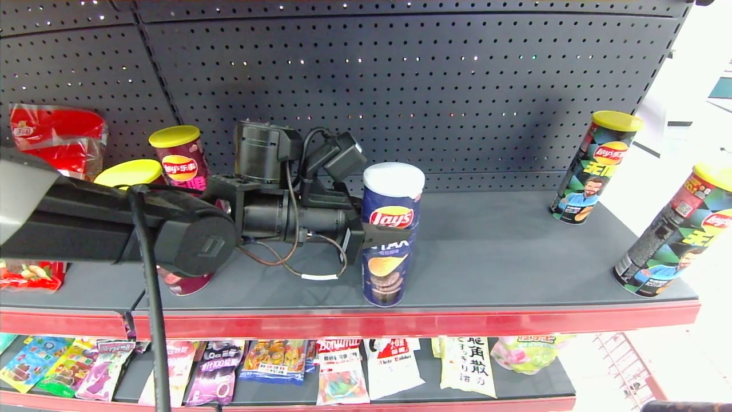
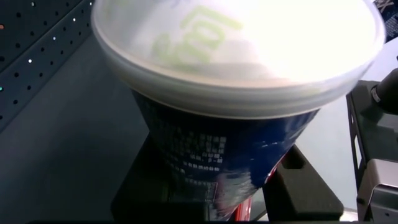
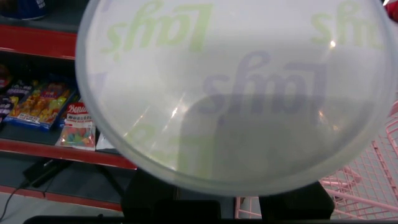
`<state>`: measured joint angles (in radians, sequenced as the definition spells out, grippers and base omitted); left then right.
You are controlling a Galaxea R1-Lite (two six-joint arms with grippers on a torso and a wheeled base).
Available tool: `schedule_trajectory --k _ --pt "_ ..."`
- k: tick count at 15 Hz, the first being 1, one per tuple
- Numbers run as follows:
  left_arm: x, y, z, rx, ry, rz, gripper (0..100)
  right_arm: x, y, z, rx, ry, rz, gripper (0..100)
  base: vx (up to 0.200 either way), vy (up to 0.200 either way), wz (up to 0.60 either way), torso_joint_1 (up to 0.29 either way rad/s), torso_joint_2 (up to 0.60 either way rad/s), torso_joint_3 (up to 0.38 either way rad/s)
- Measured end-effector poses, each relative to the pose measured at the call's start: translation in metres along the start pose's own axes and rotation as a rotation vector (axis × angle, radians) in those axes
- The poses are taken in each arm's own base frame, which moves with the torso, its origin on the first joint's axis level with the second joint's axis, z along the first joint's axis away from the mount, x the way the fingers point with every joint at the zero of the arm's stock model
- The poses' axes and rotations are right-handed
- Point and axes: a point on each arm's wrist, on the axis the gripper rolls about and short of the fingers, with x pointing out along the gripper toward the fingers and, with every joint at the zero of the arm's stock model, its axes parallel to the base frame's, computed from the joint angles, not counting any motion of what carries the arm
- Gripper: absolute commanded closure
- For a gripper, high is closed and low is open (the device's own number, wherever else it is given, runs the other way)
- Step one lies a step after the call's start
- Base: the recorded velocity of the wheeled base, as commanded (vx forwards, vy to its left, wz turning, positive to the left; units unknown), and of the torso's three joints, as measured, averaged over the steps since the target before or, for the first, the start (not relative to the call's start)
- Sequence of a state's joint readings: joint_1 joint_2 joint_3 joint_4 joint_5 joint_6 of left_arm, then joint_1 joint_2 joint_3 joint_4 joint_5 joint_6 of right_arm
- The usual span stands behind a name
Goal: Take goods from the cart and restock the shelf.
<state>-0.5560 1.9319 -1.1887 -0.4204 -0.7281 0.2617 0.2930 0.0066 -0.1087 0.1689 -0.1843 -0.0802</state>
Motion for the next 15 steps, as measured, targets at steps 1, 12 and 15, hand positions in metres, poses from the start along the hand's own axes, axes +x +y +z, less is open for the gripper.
schedule_trajectory --k 1,12,15 --pt "-0.0006 0.0001 0.0001 -0.002 0.000 0.002 100 0.0000 0.0000 0.0000 0.000 0.000 0.000 100 0.000 0.000 0.00 0.000 0.00 0.000" --pt "-0.0023 -0.0010 -0.0065 -0.008 0.015 0.011 0 0.0000 0.0000 0.0000 -0.001 0.000 0.000 100 0.000 0.000 0.00 0.000 0.00 0.000" --pt "-0.0021 -0.0014 -0.0071 0.000 0.001 0.020 0 0.0000 0.0000 0.0000 -0.001 0.000 0.000 100 0.000 0.000 0.00 0.000 0.00 0.000"
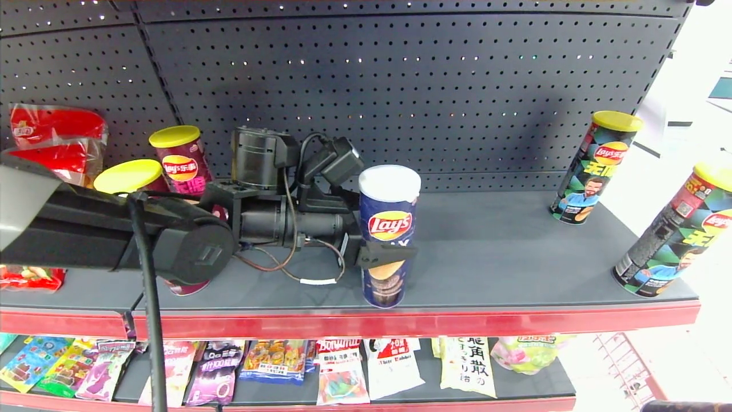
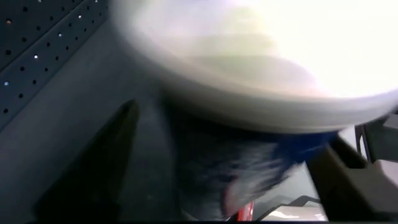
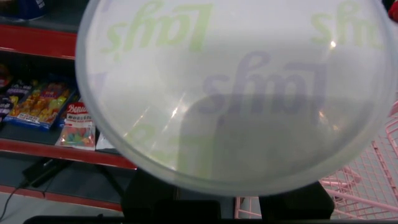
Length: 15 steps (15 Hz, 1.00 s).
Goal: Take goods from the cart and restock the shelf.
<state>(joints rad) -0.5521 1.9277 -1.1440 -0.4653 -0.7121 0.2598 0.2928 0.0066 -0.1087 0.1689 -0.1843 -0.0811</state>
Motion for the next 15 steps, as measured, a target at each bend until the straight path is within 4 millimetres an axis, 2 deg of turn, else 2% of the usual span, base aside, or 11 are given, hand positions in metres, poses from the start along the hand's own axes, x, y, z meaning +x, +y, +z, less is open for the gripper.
schedule_trajectory --k 3,6,9,11,15 --pt "-0.004 -0.003 -0.005 -0.012 0.012 0.001 0 0.000 0.000 0.000 0.000 0.000 0.000 100 0.000 0.000 0.00 0.000 0.00 0.000" --pt "-0.021 -0.011 -0.016 -0.041 0.039 0.014 0 0.000 0.000 0.000 0.000 0.000 0.002 100 0.000 0.000 0.00 0.000 0.00 0.000" --pt "-0.058 -0.019 -0.029 -0.073 0.057 0.076 0 0.000 0.000 0.000 -0.001 0.002 0.007 100 0.000 0.000 0.00 0.000 0.00 0.000" --pt "-0.085 -0.028 -0.031 -0.079 0.052 0.124 0 0.001 0.001 0.000 -0.003 0.004 0.028 100 0.000 0.000 0.00 0.000 0.00 0.000" --pt "-0.126 -0.060 -0.031 -0.074 0.049 0.230 0 0.002 0.002 0.001 -0.010 0.022 0.068 100 0.000 0.000 0.00 0.000 0.00 0.000"
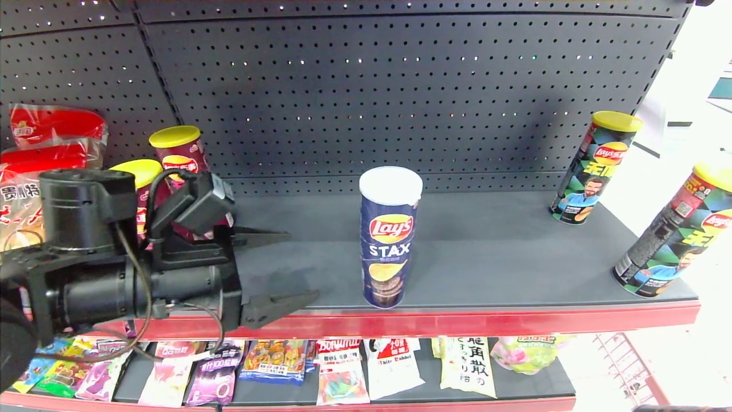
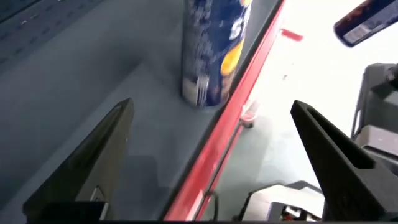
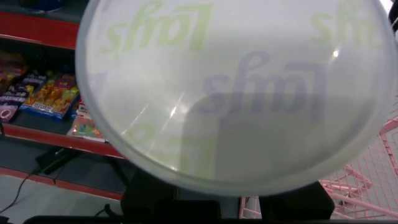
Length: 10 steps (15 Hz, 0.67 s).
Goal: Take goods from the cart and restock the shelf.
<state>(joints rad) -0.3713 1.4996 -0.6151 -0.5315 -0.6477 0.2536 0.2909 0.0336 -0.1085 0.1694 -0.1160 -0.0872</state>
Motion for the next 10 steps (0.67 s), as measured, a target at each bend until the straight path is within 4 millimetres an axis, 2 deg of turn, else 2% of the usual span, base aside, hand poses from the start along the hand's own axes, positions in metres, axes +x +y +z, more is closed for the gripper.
schedule_trajectory --k 2,5,8,10 --pt "-0.023 -0.016 -0.002 -0.027 -0.011 0.061 0 0.000 -0.001 0.008 -0.001 0.002 0.006 100 0.000 0.000 0.00 0.000 0.00 0.000" --pt "-0.049 -0.032 0.003 -0.062 -0.060 0.164 0 0.005 -0.002 0.032 -0.002 0.021 0.020 100 0.000 0.000 0.00 0.000 0.00 0.000" --pt "-0.066 -0.041 0.009 -0.035 -0.099 0.297 0 0.019 -0.002 0.064 0.003 -0.008 0.038 100 0.000 0.000 0.00 0.000 0.00 0.000" --pt "-0.080 -0.046 0.009 -0.032 -0.106 0.489 0 0.036 -0.003 0.092 0.004 -0.005 0.040 100 0.000 0.000 0.00 0.000 0.00 0.000"
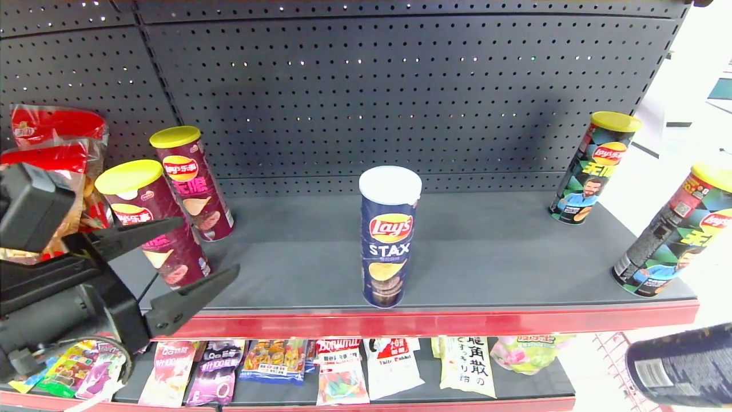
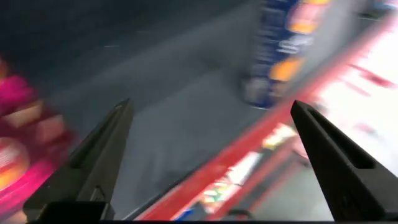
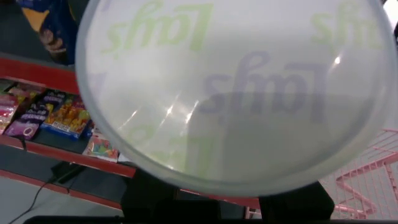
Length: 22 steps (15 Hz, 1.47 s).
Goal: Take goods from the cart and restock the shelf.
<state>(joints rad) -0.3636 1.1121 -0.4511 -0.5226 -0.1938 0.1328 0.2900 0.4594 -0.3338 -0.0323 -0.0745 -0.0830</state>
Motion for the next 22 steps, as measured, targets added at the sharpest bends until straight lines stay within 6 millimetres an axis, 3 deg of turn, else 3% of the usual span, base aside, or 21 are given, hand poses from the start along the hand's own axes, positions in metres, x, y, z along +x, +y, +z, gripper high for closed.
schedule_trajectory --k 2,5,8,11,14,18,22 --pt "-0.015 0.000 -0.003 0.002 0.004 0.156 0 0.025 -0.001 0.034 -0.001 0.017 0.015 100 0.000 0.000 0.00 0.000 0.00 0.000" --pt "-0.037 -0.003 -0.008 0.002 0.002 0.250 0 0.075 0.000 0.083 -0.003 0.038 0.056 100 0.000 0.000 0.00 0.000 0.00 0.000" --pt "-0.063 -0.010 -0.023 -0.006 0.055 0.246 0 0.131 0.006 0.107 -0.025 0.098 0.097 100 0.000 0.000 0.00 0.000 0.00 0.000" --pt "-0.103 -0.021 -0.046 -0.016 0.172 0.227 0 0.181 0.019 0.118 -0.038 0.137 0.195 100 0.000 0.000 0.00 0.000 0.00 0.000" --pt "-0.133 -0.028 -0.056 -0.015 0.143 0.231 0 0.225 0.030 0.124 -0.044 0.158 0.238 100 0.000 0.000 0.00 0.000 0.00 0.000" --pt "-0.151 -0.033 -0.066 -0.011 0.067 0.255 0 0.275 0.053 0.130 -0.051 0.161 0.297 100 0.000 0.000 0.00 0.000 0.00 0.000" --pt "-0.159 -0.035 -0.076 -0.010 0.055 0.278 0 0.302 0.076 0.122 -0.062 0.190 0.342 100 0.000 0.000 0.00 0.000 0.00 0.000"
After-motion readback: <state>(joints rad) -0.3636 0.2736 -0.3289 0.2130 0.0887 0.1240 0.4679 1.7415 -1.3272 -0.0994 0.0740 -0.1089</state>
